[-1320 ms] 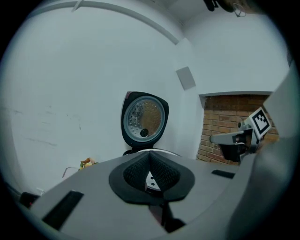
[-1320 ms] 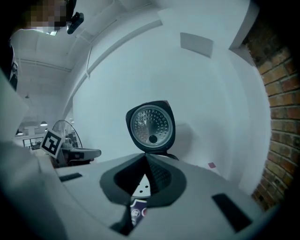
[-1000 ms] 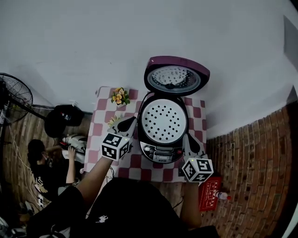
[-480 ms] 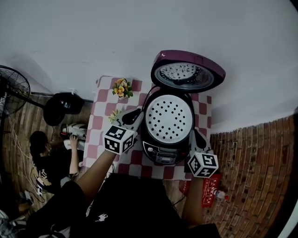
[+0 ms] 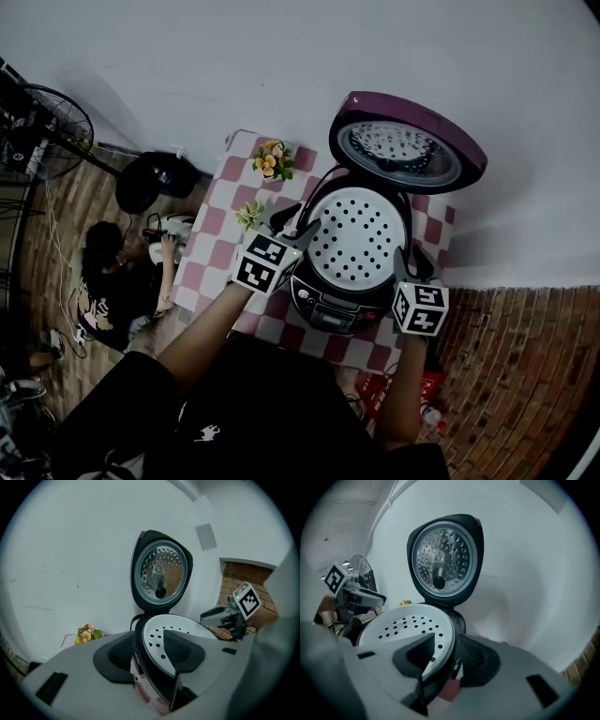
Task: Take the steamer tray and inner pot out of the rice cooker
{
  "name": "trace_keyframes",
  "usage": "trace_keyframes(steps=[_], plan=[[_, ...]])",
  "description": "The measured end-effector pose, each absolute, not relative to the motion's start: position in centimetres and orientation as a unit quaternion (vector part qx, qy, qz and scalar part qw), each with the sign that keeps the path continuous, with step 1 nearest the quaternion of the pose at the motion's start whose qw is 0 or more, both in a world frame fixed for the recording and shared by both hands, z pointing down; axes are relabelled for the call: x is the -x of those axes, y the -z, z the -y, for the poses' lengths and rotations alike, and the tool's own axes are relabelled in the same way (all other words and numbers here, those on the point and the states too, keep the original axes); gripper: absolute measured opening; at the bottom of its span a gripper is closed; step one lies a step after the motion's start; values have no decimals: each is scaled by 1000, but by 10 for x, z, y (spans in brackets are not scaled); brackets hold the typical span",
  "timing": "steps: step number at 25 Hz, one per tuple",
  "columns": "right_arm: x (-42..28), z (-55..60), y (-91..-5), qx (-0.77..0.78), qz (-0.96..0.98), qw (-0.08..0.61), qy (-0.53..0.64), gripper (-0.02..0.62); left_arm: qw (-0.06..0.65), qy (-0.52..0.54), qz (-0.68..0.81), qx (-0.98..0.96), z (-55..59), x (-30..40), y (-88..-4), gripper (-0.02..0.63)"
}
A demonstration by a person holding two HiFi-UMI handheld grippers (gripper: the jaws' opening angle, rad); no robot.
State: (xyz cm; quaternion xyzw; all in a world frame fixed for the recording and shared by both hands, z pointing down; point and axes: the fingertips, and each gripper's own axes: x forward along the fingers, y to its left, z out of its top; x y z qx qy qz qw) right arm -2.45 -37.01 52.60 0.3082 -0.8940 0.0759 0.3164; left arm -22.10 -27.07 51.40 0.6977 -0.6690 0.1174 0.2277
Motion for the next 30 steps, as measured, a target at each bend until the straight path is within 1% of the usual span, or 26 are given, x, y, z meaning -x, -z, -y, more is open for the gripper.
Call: trace_keyframes(steps=[3,5,9,13,20,24,27,30], plan=[[31,378,-536,-294,890,340,-76,189,225,-128,675,-691,272,221,-515,193],[35,381,-540,-289,886,355,-71,216,224,-132,680,-686,272,223,-515,186],[45,383,-549,-280,878,382,-62,229,224,-134,689,-676,271,230,-515,175],[49,387,-557,-288,863,413,-39,229,223,-135,693,-672,271,231,-515,164],[47,402,-559,-327,826,457,43,219,217,-141,693,-673,271,229,-516,130],[43,406,-557,-341,818,459,58,189,215,-140,691,-676,271,229,-518,118],[42,407,-551,-342,821,454,58,189,216,-138,692,-675,270,229,-516,112],[43,405,-544,-336,827,447,56,167,214,-136,693,-675,270,228,-512,106]])
